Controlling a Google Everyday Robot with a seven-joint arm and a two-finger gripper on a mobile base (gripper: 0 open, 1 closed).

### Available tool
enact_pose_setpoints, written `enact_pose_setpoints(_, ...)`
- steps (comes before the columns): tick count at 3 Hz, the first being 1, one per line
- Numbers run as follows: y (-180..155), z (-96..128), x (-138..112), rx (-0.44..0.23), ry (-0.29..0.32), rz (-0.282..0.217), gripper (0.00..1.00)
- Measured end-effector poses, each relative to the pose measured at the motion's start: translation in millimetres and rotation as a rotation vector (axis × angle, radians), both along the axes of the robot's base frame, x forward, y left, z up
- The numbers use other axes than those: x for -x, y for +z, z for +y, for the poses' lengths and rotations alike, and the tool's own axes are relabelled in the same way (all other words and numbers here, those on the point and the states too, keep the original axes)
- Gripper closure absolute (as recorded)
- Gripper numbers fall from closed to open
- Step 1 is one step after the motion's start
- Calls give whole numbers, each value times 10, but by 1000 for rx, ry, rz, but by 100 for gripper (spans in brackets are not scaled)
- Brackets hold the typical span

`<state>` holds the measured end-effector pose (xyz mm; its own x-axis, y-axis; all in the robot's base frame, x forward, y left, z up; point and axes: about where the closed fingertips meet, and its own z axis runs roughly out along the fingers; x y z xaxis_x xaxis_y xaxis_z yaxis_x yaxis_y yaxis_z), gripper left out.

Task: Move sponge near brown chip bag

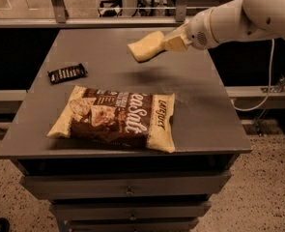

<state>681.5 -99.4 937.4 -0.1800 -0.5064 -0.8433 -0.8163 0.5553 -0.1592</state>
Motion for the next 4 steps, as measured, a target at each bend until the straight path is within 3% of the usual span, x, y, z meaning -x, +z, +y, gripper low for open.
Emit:
enact_pose_setpoints(1,-193,-9,92,73,43,43,84)
enact_pose_setpoints(2,-332,66,193,129,115,73,59)
enact_pose_setpoints(3,-407,165,382,169,206,105,28)
enact_pose_setpoints(4,-436,199,490,190,255,123,5)
